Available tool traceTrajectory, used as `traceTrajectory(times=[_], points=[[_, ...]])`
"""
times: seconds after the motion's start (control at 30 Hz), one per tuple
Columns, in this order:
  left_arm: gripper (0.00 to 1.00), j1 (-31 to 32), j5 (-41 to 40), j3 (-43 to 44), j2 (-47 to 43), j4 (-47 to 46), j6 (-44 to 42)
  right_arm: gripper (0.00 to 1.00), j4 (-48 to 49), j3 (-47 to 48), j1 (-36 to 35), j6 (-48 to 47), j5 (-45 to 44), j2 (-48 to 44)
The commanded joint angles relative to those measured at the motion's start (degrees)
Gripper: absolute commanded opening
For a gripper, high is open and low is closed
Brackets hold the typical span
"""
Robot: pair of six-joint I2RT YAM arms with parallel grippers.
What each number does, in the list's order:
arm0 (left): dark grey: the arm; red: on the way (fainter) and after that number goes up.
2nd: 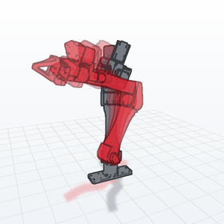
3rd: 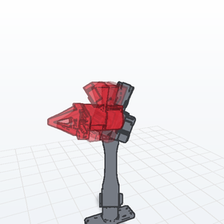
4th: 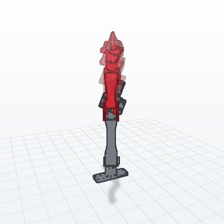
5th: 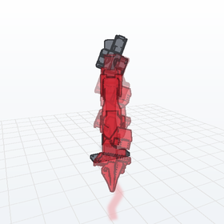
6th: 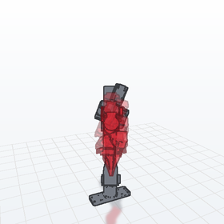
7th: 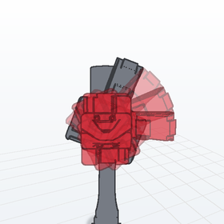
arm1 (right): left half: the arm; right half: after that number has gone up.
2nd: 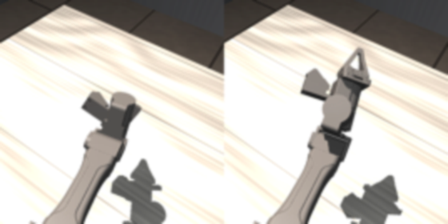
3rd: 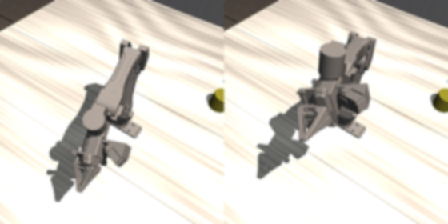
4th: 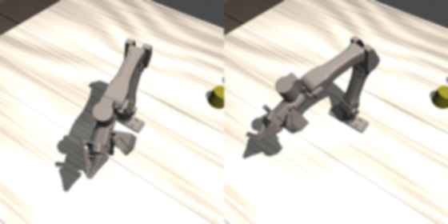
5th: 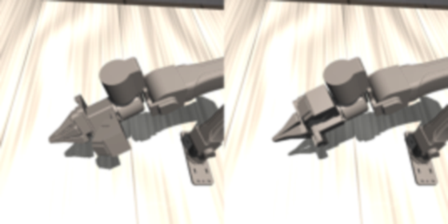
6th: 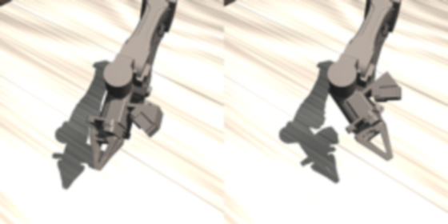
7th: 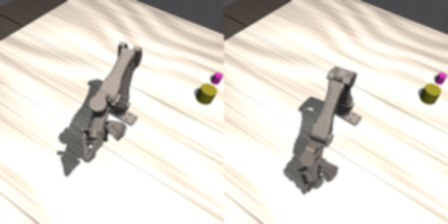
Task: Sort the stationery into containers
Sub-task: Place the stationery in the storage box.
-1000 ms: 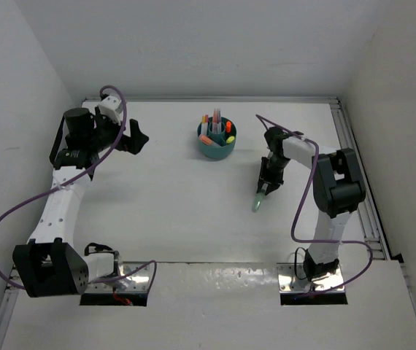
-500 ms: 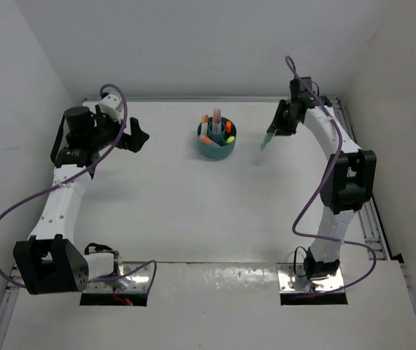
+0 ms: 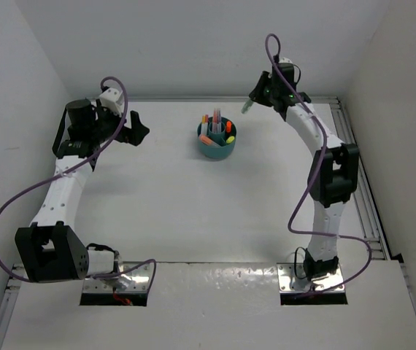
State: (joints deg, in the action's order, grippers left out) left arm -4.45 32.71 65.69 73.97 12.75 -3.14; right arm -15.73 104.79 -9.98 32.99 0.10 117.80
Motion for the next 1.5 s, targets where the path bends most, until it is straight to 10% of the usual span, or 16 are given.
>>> traceTrajectory(times=[0.0, 1.0, 1.23, 1.47], points=[[1.00, -0.21, -0.19, 2.86, 0.12, -2.03, 0.32, 0.00, 11.58, 1.73, -2.41, -0.65, -3.17, 1.38], [1.00, -0.21, -2.56, 0.75, -0.85, -2.03, 2.61, 0.00, 14.34, 1.38, -10.24, -4.07, -2.12, 7.97], [1.00, -0.03, -2.39, 1.81, -0.50, -1.94, 2.52, 0.58, 10.28, 2.08, -11.03, -4.96, -0.36, 6.66], [1.00, 0.06, -3.44, 6.89, 3.10, 2.61, 4.98, 0.61, 6.34, 3.31, -9.63, -2.76, 3.23, -1.58]])
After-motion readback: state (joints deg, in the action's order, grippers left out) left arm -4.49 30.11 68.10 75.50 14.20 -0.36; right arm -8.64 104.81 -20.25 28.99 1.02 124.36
